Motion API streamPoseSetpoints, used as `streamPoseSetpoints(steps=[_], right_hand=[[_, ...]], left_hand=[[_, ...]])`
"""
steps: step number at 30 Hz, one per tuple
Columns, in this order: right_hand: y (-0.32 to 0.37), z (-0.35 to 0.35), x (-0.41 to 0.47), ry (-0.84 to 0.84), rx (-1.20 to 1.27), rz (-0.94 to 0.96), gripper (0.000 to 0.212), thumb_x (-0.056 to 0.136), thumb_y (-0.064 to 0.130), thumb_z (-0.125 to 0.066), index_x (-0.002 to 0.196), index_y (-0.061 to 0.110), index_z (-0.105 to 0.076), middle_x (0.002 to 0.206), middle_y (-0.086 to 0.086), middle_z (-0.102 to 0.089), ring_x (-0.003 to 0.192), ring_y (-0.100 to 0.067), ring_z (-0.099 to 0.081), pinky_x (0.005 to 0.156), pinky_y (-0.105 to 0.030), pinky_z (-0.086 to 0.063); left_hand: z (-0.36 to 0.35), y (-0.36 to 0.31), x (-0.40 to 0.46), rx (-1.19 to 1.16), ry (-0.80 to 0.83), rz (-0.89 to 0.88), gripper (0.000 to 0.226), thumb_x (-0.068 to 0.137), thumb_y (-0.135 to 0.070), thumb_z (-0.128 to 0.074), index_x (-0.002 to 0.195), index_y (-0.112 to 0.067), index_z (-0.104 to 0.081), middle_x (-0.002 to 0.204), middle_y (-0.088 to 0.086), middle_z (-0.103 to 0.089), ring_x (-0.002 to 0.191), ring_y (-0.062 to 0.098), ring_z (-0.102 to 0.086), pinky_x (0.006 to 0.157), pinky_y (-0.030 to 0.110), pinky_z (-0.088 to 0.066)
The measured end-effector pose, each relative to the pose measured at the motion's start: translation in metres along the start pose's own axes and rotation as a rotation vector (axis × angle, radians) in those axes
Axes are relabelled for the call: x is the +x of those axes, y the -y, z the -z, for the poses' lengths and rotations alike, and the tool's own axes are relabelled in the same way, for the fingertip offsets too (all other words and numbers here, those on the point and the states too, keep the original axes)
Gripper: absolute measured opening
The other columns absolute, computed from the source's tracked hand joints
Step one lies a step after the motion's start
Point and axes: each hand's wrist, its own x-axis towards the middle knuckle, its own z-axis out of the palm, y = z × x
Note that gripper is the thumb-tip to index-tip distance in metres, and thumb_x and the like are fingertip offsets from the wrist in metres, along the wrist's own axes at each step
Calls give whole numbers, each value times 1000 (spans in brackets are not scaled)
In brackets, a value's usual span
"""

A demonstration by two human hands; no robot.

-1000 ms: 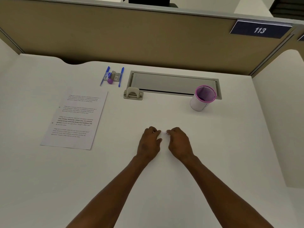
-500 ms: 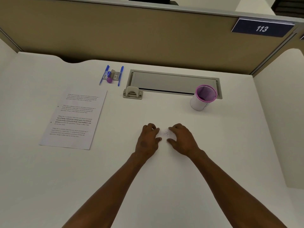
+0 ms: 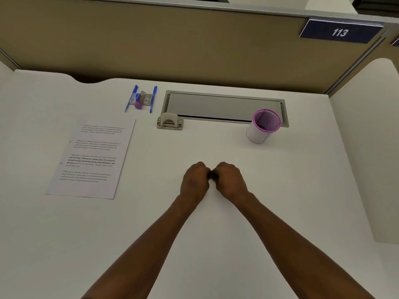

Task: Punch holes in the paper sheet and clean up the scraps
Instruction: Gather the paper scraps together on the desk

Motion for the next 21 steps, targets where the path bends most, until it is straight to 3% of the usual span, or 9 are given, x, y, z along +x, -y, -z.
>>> streamPoseSetpoints(steps=[9, 14, 17, 19, 21], right_hand=[[9, -6, -7, -83, 17, -136, 13, 83, 10, -58, 82, 16, -70, 82, -1, -67, 73, -19, -61, 62, -26, -40], [7, -3, -7, -79, 143, -173, 13, 78, 8, -62, 85, 13, -73, 83, -1, -72, 77, -20, -65, 69, -31, -51], [-2, 6, -8, -115, 322, -214, 12, 78, 6, -67, 83, 14, -75, 82, 1, -75, 77, -16, -67, 72, -29, -53], [-9, 17, -8, -159, 443, -245, 11, 81, 7, -69, 81, 14, -76, 80, 1, -75, 75, -14, -68, 74, -29, -55], [-16, 34, -6, -205, 564, -288, 10, 82, 7, -72, 79, 15, -77, 79, 2, -76, 75, -13, -70, 73, -27, -56]], left_hand=[[-8, -10, -7, 37, -57, 68, 21, 88, -8, -47, 90, -12, -68, 90, 2, -63, 86, 19, -56, 71, 29, -44], [-11, -14, -9, -41, -83, 105, 14, 79, 2, -50, 83, -7, -60, 86, 7, -60, 79, 19, -51, 63, 24, -30], [-5, -18, -3, -175, -83, 121, 18, 71, 9, -53, 80, -3, -64, 80, 9, -65, 75, 23, -60, 62, 29, -42], [0, -27, 5, -243, -106, 117, 17, 74, 8, -56, 79, -6, -66, 79, 6, -69, 72, 18, -63, 60, 22, -47], [7, -41, 15, -286, -132, 100, 17, 77, 6, -59, 79, -9, -68, 77, 2, -70, 67, 10, -60, 56, 7, -39]])
